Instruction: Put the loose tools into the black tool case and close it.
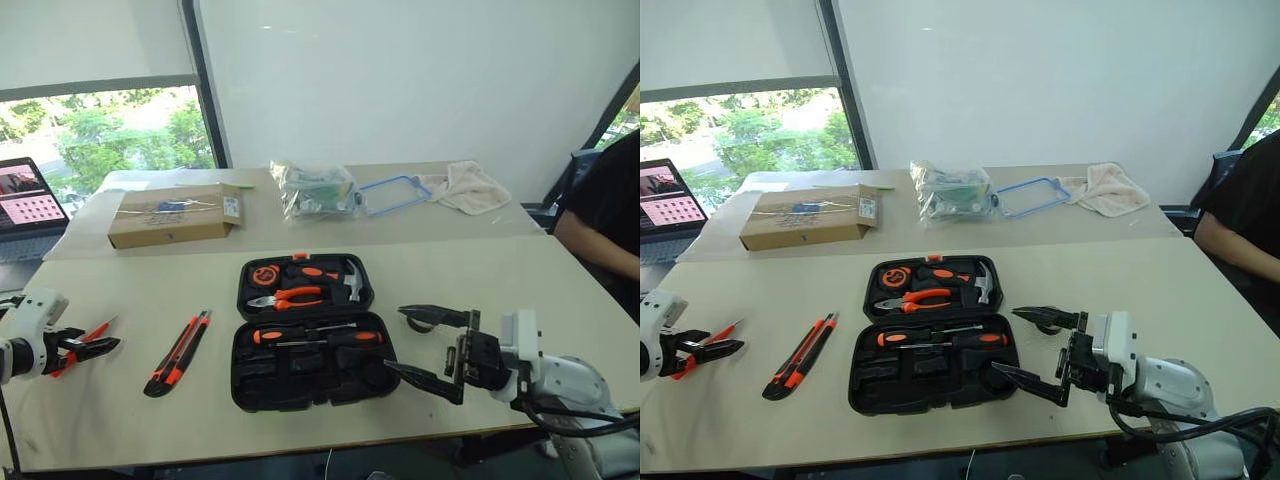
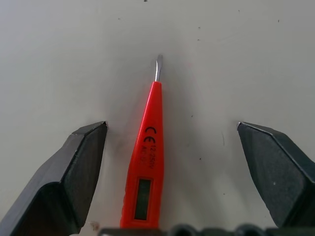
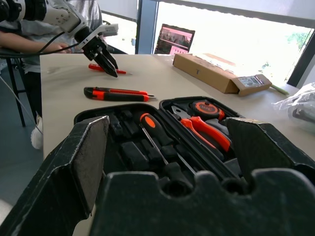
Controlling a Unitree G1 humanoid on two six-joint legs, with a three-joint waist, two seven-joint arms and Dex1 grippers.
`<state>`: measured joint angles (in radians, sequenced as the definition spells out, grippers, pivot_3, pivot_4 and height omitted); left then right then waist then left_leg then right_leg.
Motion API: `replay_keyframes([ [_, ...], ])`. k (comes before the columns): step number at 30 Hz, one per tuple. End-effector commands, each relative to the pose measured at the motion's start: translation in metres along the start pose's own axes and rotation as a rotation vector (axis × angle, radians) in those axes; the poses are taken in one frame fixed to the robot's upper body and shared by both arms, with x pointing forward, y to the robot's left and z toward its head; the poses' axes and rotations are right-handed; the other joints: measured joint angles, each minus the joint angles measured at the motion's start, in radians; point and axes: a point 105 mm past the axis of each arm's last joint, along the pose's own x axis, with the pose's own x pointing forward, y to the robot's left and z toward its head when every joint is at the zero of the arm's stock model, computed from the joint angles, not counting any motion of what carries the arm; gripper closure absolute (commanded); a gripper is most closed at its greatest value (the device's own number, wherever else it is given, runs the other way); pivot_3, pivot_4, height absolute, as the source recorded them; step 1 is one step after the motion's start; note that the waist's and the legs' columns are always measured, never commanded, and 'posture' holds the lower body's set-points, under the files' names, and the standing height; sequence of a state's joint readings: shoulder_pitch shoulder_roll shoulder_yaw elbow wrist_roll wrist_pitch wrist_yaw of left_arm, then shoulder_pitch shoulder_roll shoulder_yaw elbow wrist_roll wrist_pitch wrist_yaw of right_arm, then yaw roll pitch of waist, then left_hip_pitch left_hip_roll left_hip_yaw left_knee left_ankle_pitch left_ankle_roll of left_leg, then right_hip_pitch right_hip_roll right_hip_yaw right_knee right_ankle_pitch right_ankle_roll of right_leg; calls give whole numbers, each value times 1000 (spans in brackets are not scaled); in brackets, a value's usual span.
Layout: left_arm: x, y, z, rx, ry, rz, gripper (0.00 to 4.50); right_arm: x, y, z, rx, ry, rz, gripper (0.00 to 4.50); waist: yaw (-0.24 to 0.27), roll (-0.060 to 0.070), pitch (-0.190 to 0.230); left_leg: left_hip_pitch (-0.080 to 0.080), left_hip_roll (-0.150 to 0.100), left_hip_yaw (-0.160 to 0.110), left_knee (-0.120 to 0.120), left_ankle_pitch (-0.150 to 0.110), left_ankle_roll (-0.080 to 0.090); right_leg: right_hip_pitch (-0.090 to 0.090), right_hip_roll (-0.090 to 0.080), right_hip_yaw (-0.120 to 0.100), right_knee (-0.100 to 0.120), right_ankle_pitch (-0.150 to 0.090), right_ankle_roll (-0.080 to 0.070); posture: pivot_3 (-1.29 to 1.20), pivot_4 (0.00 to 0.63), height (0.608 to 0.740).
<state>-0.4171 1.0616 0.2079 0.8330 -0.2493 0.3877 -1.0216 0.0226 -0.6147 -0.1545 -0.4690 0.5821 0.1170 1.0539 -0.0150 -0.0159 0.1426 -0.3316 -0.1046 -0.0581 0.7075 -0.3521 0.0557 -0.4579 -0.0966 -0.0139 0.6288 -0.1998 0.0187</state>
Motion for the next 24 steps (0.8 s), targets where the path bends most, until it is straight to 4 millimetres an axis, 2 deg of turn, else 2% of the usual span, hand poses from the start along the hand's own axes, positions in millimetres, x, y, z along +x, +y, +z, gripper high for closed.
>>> replay_keyframes([
  [1, 3, 0, -11, -2, 43, -12, 1128, -3, -1, 10, -46, -9, -20, 0, 1, 0, 0, 0, 0, 0, 1, 0, 0, 0, 0, 0, 0, 0, 0, 0, 150, 740],
  [7, 3, -5, -15, -10, 34, -55, 3361, -4, -1, 11, -51, -5, -28, 0, 3, 0, 0, 0, 0, 0, 2, -1, 1, 0, -1, 2, 1, 0, 0, 0, 150, 740],
  [8, 1, -4, -15, -6, 27, -57, 3890, -4, -1, 11, -51, -4, -29, 0, 3, 0, 0, 0, 0, 0, 2, -1, 1, 0, -1, 2, 1, 0, 0, 0, 150, 740],
  [9, -1, -4, -14, 0, 13, -62, 4146, -4, -1, 11, -51, -2, -29, 0, 4, 1, -1, 0, 0, 0, 2, -1, 2, 0, -1, 2, 1, 0, 0, 0, 150, 740],
  [10, -2, -5, -12, 10, -8, -73, 4181, -4, -1, 11, -52, -1, -29, 0, 4, 2, -1, 0, 0, 0, 2, -1, 2, 1, -1, 1, 1, 0, 0, 0, 150, 740],
  [13, -10, -26, 24, 51, -243, -225, 4274, -6, 1, 9, -50, 10, -27, 0, 4, 2, -1, 0, 0, 0, 2, -1, 2, 0, -1, 2, 1, 0, 0, 0, 150, 740],
  [16, -19, -49, 52, 113, -355, -359, 4274, -9, 2, 8, -48, 22, -29, 0, 10, -2, 0, -2, 1, 0, 5, -1, 2, 0, 0, 0, 1, 0, 0, 0, 150, 740],
  [19, -28, -99, 77, 266, -387, -606, 4274, -14, 1, 6, -45, 42, -33, 0, 17, -5, 0, -3, 1, -1, 7, -1, 2, 0, 0, 0, 0, 1, 0, 0, 150, 740],
  [21, -29, -141, 87, 396, -362, -760, 4274, -17, 1, 5, -41, 55, -27, 0, 21, -5, 0, -4, 0, -1, 7, -2, 3, 1, -2, 1, -1, 2, 2, 0, 150, 740],
  [22, -29, -156, 88, 442, -347, -812, 4274, -17, 1, 5, -40, 57, -25, 0, 22, -4, 0, -3, 0, -1, 8, -2, 4, 1, -2, 1, -1, 2, 2, 0, 150, 740],
  [24, -29, -172, 90, 473, -349, -867, 4274, -17, 1, 4, -35, 58, -27, 0, 20, -4, 0, -3, 0, 0, 7, -3, 4, 1, -2, 2, -2, 3, 3, 0, 150, 740],
])
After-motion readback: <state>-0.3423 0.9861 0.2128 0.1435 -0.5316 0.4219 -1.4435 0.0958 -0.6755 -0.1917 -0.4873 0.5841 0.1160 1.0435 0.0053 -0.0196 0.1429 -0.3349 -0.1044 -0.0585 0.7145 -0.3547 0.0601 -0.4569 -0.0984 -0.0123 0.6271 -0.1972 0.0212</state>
